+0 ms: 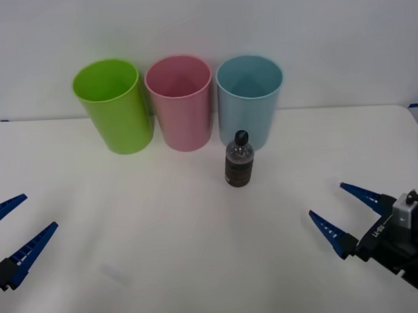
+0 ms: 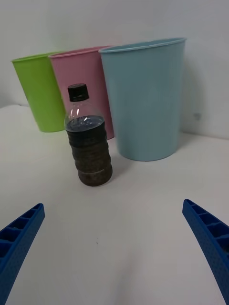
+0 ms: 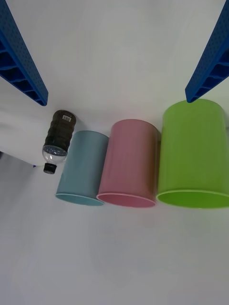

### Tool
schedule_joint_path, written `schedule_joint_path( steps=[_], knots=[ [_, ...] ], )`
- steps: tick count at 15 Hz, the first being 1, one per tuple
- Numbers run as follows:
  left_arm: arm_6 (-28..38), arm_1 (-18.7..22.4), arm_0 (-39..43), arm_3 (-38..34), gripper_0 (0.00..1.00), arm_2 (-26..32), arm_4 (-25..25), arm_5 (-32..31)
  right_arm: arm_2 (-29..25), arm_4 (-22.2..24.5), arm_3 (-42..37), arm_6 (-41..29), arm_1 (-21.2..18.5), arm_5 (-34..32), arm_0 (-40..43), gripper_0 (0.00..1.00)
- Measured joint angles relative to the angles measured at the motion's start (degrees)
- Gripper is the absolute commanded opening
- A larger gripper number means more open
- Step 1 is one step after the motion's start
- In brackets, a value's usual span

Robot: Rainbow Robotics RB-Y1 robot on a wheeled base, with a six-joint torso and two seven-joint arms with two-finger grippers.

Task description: Grasp the object on the table and drop it into the matching bin: aluminum can to the light blue bin, PET bottle to the pink bin.

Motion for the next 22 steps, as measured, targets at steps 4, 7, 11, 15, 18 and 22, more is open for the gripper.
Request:
schedule_joint_path(
  steps=[4,7,11,15,18,22],
  knots=[
    [0.0,0.0,0.0,0.0,1.0,0.0,0.0,0.0,6.7,0.0,0.0,2.3,0.0,8.6,-2.6,1.0],
    [0.0,0.0,0.0,0.0,1.0,0.0,0.0,0.0,11.9,0.0,0.0,3.5,0.0,14.8,-4.7,1.0],
    [0.0,0.0,0.0,0.0,1.0,0.0,0.0,0.0,19.1,0.0,0.0,4.5,0.1,24.3,-7.8,1.0],
    [0.0,0.0,0.0,0.0,1.0,0.0,0.0,0.0,24.7,0.1,0.2,5.2,0.3,32.3,-10.7,1.0],
    [0.0,0.0,0.0,0.0,1.0,0.0,0.0,0.0,26.3,1.4,5.1,5.3,2.4,33.5,-15.0,1.0],
    [0.0,0.0,0.0,0.0,1.0,0.0,0.0,0.0,26.3,3.9,11.6,5.7,6.9,34.1,-20.2,1.0]
  ],
)
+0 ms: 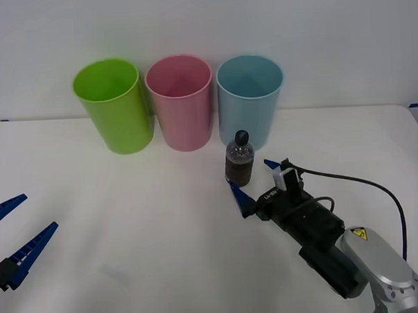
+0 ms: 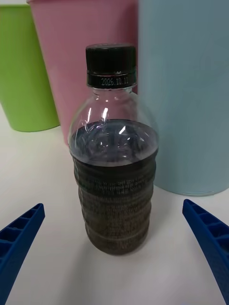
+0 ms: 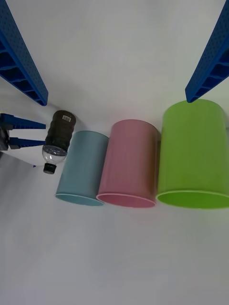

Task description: Grasp the object on the table and drop it into the matching bin: aluminum can to the light blue bin, PET bottle to the pink bin.

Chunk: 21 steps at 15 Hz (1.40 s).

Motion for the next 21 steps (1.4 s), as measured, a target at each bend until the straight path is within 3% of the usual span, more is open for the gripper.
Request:
schedule_joint_path(
  steps=[8,15,16,17,18,21],
  knots=[
    [0.0,0.0,0.0,0.0,1.0,0.0,0.0,0.0,0.1,1.5,10.4,0.9,4.8,3.0,-9.3,1.0],
    [0.0,0.0,0.0,0.0,1.0,0.0,0.0,0.0,2.1,1.6,11.5,1.5,5.7,6.4,-10.8,1.0],
    [0.0,0.0,0.0,0.0,1.0,0.0,0.0,0.0,2.2,1.6,11.5,1.5,5.7,6.5,-10.9,0.77],
    [0.0,0.0,0.0,0.0,1.0,0.0,0.0,0.0,2.3,1.6,11.5,1.5,5.6,6.5,-10.9,0.22],
    [0.0,0.0,0.0,0.0,1.0,0.0,0.0,0.0,2.5,1.6,11.5,1.5,5.7,6.5,-11.0,0.01],
    [0.0,0.0,0.0,0.0,1.0,0.0,0.0,0.0,2.5,1.6,11.5,1.5,5.7,6.8,-11.0,0.0]
  ],
)
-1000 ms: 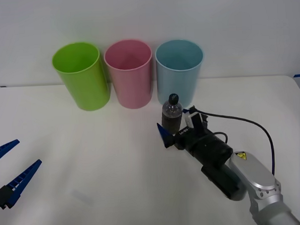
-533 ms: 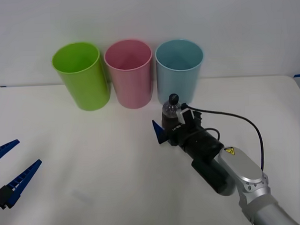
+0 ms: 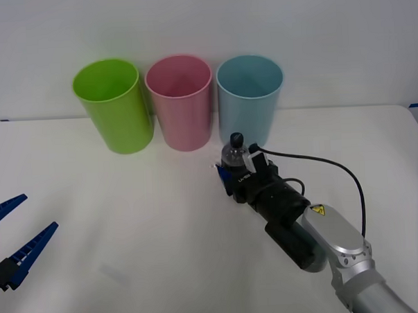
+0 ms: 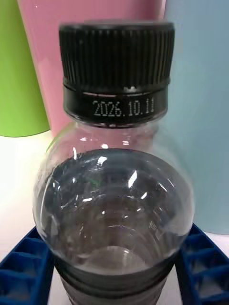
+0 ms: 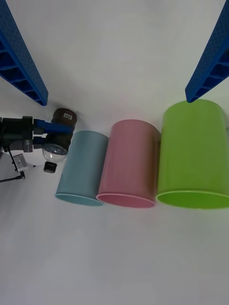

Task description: Grasp the object on the table and drop it into the matching bin: aluminum can to the light blue bin, PET bottle to the pink bin.

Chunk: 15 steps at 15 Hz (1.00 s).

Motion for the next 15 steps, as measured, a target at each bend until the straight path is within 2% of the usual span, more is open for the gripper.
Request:
schedule_joint_path(
  steps=[7,12,15],
  knots=[
    [0.0,0.0,0.0,0.0,1.0,0.0,0.0,0.0,0.0,-0.6,-0.7,-0.3,-1.2,-1.0,0.2,0.0],
    [0.0,0.0,0.0,0.0,1.0,0.0,0.0,0.0,0.1,-4.6,-7.8,-0.9,-6.7,-2.1,3.8,0.0],
    [0.0,0.0,0.0,0.0,1.0,0.0,0.0,0.0,-0.1,-7.0,-13.9,-2.0,-11.3,-2.1,7.7,0.0]
  ],
)
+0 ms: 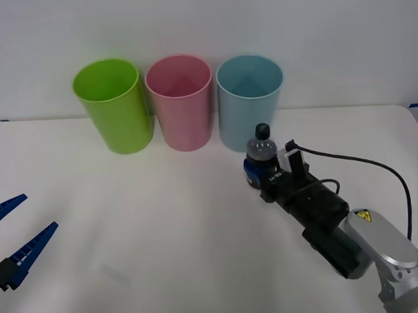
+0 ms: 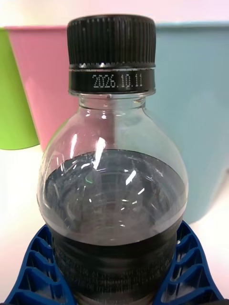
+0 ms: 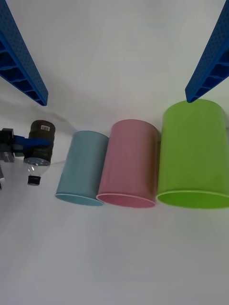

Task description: Grasp the object on the table and drop it into the matching bin: aluminum can to the light blue bin, PET bottle to the pink bin.

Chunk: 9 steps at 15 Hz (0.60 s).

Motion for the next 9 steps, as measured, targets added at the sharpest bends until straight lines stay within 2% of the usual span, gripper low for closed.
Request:
schedule_joint_path(
  steps=[4,9],
  knots=[
    [0.0,0.0,0.0,0.0,1.0,0.0,0.0,0.0,-0.3,-4.5,-8.9,-1.6,-7.1,-0.1,4.8,0.0],
    [0.0,0.0,0.0,0.0,1.0,0.0,0.0,0.0,-2.1,-6.5,-17.8,-3.9,-13.1,-0.8,8.3,0.0]
  ],
)
